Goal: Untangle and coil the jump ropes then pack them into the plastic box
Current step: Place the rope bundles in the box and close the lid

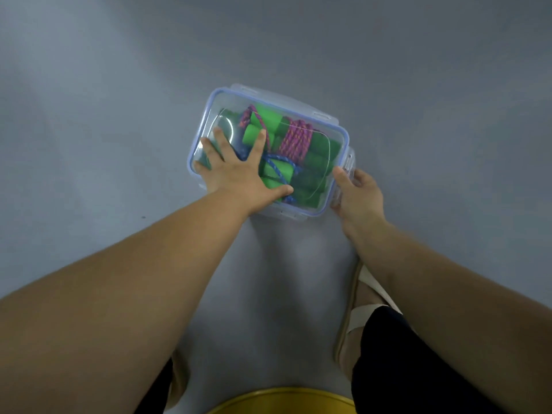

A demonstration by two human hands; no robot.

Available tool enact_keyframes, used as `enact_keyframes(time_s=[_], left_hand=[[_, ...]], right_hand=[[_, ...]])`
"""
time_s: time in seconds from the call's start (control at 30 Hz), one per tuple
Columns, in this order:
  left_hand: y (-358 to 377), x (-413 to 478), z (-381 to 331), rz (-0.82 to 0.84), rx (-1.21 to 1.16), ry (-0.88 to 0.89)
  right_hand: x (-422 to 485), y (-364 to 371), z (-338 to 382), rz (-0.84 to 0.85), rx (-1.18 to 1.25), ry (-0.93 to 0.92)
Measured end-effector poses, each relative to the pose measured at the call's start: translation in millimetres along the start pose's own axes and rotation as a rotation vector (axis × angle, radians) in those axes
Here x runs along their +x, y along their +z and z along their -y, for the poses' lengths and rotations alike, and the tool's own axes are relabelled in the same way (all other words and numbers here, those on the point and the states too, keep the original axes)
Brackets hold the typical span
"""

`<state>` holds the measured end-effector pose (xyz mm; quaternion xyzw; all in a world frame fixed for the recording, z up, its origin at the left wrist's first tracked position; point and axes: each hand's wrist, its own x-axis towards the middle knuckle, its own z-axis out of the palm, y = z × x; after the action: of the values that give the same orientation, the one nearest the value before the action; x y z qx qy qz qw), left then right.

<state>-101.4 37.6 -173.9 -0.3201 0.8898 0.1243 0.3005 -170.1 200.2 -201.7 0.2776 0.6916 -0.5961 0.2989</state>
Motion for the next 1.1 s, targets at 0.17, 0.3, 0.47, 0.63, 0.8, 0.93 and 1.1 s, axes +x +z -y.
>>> enact_keyframes(time_s=[0.17, 0.3, 0.47, 0.63, 0.8, 0.93, 1.1], left_hand=[[19, -27, -34, 0.037, -0.091, -0.127], [20, -27, -39, 0.085, -0.089, -0.112], [18, -24, -39, 0.122, -0.051, -0.113], [17, -23, -38, 0.117, -0.022, -0.105], [18, -23, -38, 0.113, -0.004, -0.089], [19, -22, -39, 0.107, 0.02, -0.079], [23, -27, -37, 0.084, 0.017, -0.077]], right_hand=[[14, -7, 16, -0.185, -0.405, -0.284], [3, -11, 8, -0.16, -0.946, -0.451], [-8, -9, 5, -0.085, -0.941, -0.453], [6, -7, 23, -0.029, -1.003, -0.426], [10, -11, 32, 0.016, -0.661, -0.274], [15, -14, 37, 0.093, -0.462, -0.082], [20, 2, 50, 0.071, -0.885, -0.423]])
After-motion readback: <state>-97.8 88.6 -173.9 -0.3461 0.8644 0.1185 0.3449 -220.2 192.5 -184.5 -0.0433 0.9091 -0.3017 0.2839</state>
